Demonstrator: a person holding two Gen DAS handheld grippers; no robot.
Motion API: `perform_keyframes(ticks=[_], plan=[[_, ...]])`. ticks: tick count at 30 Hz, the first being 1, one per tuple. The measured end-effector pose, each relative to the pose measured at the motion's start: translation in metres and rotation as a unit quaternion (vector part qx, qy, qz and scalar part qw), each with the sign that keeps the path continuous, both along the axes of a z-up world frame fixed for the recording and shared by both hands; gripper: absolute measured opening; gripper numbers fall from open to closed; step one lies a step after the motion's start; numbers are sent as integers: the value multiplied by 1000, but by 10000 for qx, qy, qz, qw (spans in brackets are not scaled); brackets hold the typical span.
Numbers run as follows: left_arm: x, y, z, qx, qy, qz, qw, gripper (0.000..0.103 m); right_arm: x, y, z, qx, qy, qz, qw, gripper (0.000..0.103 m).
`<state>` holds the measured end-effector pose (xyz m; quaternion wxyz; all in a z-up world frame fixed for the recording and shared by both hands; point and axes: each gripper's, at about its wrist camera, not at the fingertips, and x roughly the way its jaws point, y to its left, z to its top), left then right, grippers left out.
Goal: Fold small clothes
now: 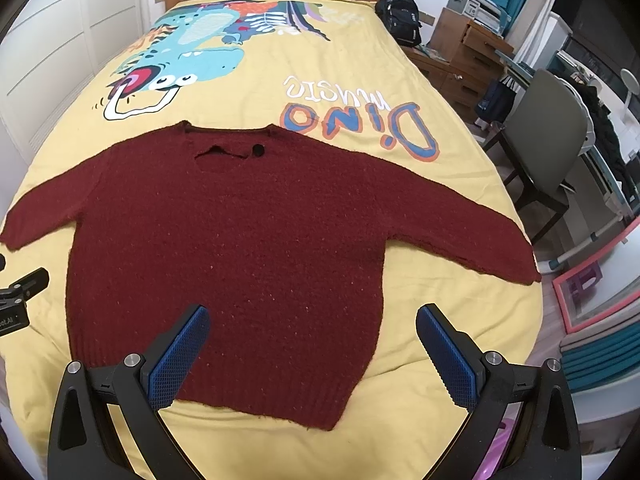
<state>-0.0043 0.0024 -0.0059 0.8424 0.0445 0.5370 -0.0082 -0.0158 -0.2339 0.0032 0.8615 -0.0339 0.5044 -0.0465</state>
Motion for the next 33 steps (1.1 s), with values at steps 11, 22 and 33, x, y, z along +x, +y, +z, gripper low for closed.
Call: perform_keyframes(ticks=[11,22,33], plan=[[0,1,-4,11,42,-1,10000,102,1,0,-2,-23,35,32,10000,103],[1,2,-5,57,49,22,10000,102,4,-1,-8,-17,105,48,9999,103],[6,1,-8,153,99,10,9998,102,13,-6,-15,66,189,77,9998,103]])
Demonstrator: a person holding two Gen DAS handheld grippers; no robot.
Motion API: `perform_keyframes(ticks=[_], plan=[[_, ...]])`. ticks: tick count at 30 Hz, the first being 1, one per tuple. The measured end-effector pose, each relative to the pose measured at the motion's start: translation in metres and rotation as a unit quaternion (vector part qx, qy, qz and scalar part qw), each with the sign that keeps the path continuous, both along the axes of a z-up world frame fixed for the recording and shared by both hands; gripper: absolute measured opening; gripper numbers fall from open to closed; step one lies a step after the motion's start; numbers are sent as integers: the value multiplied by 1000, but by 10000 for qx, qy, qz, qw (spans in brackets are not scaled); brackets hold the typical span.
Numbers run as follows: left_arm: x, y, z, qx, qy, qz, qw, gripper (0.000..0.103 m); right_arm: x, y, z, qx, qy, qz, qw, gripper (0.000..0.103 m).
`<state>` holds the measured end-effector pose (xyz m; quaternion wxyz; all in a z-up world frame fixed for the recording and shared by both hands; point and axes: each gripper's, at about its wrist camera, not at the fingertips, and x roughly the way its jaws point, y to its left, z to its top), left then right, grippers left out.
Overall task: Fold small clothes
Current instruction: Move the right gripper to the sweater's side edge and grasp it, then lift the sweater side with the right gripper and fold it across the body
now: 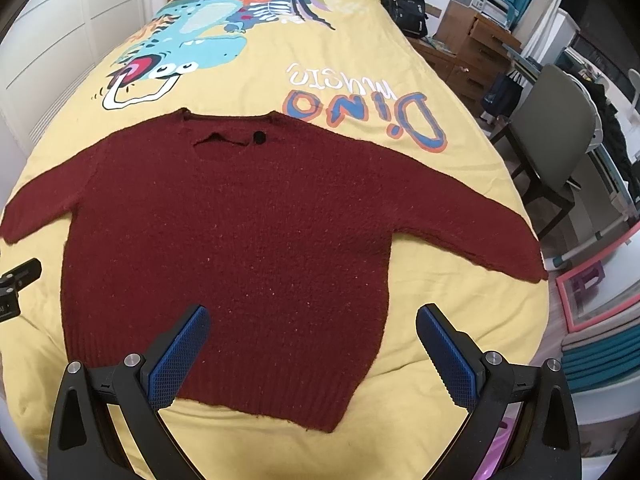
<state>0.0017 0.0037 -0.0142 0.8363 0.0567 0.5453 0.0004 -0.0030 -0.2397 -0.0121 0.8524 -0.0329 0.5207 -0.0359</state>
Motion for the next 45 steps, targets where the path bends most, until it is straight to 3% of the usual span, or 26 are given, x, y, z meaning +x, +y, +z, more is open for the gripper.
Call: perform_keyframes(ticks=[5,8,13,16,20,24,30,33,35,38,39,41,45], plan=[[12,0,-2,60,36,33,10000,102,12,-18,-3,270,-77,77,9996,103],[26,0,-4,189,60,-31,9998,102,24,-51,-4,367,-228,-90,9990,103],[52,-2,-9,422,59,-134,9990,102,52,-150,-29,240,-290,-945,9948,103],[69,-3,-16,549,99,-144,9983,102,67,-215,-54,350,-91,-1544,9873,103],[89,-3,-30,421,253,-127,9987,102,80,-305,-93,603,132,-2404,9687,103],[104,-5,-46,395,386,-120,9984,102,85,-386,-136,1093,324,-3271,9381,103],[114,0,-63,438,545,-6,9976,102,86,-451,-184,1578,471,-3997,9017,103],[118,7,-70,405,659,121,9969,102,89,-464,-193,1753,402,-4127,8929,102],[120,13,-74,323,716,228,9967,102,92,-466,-194,1691,438,-4202,8905,90],[119,16,-77,350,766,279,9961,102,101,-470,-189,1612,518,-4189,8921,40],[119,17,-78,384,766,272,9960,102,104,-471,-186,1772,461,-4098,8936,17],[117,20,-79,428,740,274,9960,102,113,-467,-181,1913,521,-3934,8977,14],[116,24,-77,334,661,254,9969,102,129,-442,-153,1659,351,-3460,9228,12]])
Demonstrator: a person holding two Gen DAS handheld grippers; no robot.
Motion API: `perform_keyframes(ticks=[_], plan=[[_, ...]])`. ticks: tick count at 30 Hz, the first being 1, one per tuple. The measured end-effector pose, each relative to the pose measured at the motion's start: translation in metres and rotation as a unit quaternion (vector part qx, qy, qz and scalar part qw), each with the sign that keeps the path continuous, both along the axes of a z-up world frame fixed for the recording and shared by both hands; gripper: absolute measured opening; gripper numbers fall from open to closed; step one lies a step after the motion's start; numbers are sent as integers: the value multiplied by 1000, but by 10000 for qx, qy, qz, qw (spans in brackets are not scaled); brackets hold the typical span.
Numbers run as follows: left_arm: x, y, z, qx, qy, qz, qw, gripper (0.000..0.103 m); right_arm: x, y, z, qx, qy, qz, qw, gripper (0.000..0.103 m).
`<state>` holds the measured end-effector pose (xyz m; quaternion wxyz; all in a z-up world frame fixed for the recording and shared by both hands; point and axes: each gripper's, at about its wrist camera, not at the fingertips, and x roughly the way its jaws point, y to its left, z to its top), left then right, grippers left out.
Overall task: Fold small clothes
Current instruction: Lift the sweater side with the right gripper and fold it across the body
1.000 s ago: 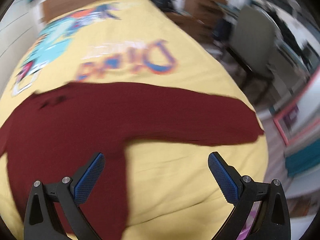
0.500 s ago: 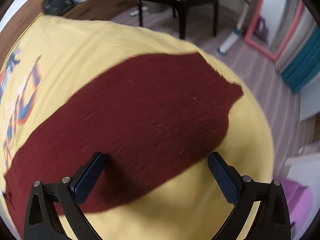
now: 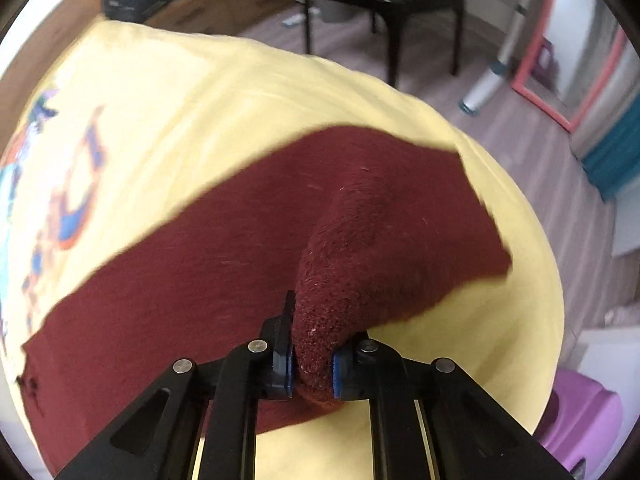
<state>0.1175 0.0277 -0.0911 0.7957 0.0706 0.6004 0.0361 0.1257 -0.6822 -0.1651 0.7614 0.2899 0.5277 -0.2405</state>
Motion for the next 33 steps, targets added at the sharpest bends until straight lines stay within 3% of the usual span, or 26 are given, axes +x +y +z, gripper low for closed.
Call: perform_keyframes(ticks=[8,12,16,20,26,29,33], plan=[[-4,6,11,-161,-215,-85,9996,102,37,96,98,-361,-895,1103,9892,12],[-6,12,15,-249,-310,-66,9992,102,69,176,146,-430,-1280,1852,9734,12],[-1,17,19,-127,-467,-3,9988,102,95,257,169,-407,-1398,2559,9557,12],[7,28,23,-423,-527,73,9977,102,122,330,168,-315,-1416,3115,9391,12],[16,42,23,-384,-522,74,9979,102,140,441,147,11,-1280,3895,9121,12],[17,50,21,-206,-545,138,9982,102,137,480,120,132,-1050,4165,9030,12],[18,62,15,-344,-501,230,9979,102,132,522,57,234,-413,4417,8959,12]])
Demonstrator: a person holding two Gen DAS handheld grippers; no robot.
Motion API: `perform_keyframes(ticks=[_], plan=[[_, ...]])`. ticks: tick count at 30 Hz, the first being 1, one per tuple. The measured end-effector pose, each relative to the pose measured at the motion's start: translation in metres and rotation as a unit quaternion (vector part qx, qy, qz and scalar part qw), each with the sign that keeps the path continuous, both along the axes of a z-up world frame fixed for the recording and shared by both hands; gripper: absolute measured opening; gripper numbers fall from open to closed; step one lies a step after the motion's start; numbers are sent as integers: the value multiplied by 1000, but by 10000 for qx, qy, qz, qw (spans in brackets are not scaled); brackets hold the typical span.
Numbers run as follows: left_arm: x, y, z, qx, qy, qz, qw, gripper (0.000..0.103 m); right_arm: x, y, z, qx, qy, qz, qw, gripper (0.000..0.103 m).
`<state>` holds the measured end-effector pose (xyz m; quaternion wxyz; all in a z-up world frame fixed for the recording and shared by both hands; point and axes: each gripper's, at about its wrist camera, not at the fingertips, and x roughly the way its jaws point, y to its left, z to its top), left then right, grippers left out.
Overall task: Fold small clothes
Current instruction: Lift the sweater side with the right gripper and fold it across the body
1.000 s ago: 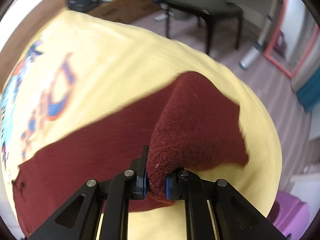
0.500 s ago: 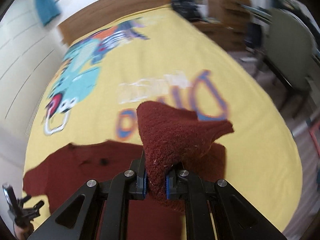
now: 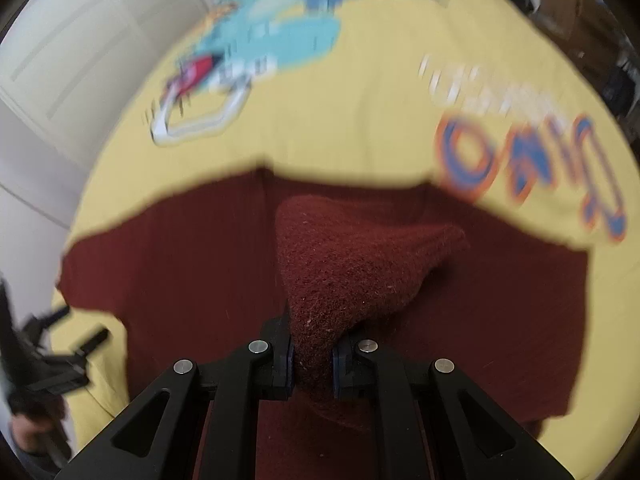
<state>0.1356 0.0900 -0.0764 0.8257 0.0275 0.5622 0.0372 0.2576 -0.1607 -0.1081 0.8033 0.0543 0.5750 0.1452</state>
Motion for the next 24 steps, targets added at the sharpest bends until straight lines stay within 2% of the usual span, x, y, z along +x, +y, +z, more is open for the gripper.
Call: perform_keyframes(ticks=[3,6,8,10,11,13,15,19,24], plan=[[-1,5,-6,33,81,22,10000,102,-12,12,-39,-190,318,113,9992,13],[-5,4,-10,46,131,-57,9999,102,-18,17,-60,-212,471,153,9985,16],[-7,3,-12,37,164,-106,9998,102,-18,20,-65,-250,515,194,9982,16],[-8,1,-13,59,178,-130,9997,102,-16,21,-63,-280,502,218,9981,23],[-8,-1,-12,78,178,-144,9997,102,-15,22,-61,-291,512,230,9980,28],[-9,-3,-11,128,194,-186,9996,102,-16,19,-54,-276,484,287,9980,63],[-9,-5,-10,161,183,-239,9994,102,-20,12,-41,-270,320,368,9984,78],[-7,-12,-9,181,193,-324,9991,102,-35,-12,-23,-621,108,412,9972,80],[-3,-30,-9,71,181,-568,9982,102,-65,-81,-20,-1112,63,-167,9936,80]])
